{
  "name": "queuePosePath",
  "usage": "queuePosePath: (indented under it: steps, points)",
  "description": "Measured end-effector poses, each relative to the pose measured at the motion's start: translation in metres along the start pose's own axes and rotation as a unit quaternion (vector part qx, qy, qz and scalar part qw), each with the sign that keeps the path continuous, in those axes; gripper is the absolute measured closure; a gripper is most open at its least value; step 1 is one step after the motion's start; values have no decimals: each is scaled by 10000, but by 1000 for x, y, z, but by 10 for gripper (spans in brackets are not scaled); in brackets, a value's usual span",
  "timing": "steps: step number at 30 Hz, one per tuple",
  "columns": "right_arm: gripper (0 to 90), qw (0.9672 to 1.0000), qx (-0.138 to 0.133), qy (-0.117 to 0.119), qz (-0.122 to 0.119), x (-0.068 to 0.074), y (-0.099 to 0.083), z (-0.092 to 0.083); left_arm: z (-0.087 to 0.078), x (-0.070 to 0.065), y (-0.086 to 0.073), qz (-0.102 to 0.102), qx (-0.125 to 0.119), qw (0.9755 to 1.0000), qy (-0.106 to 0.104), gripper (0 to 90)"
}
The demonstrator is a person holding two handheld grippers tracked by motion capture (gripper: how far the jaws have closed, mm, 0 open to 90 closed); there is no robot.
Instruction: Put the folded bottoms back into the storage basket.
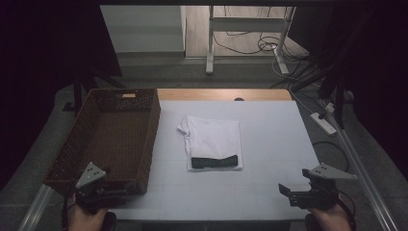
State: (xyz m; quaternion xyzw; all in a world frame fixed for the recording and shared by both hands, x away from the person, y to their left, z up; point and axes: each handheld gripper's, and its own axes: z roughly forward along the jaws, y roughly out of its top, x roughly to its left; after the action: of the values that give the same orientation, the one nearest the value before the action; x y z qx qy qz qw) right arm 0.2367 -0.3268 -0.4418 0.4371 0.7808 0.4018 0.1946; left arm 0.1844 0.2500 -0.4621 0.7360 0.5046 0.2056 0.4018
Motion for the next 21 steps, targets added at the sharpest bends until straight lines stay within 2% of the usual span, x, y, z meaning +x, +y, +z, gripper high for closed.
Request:
queuePosePath:
  steps: [21]
  points:
    - [0,9999,61,99,-114,2,0,1,0,0,0,22,22,10000,-58,19]
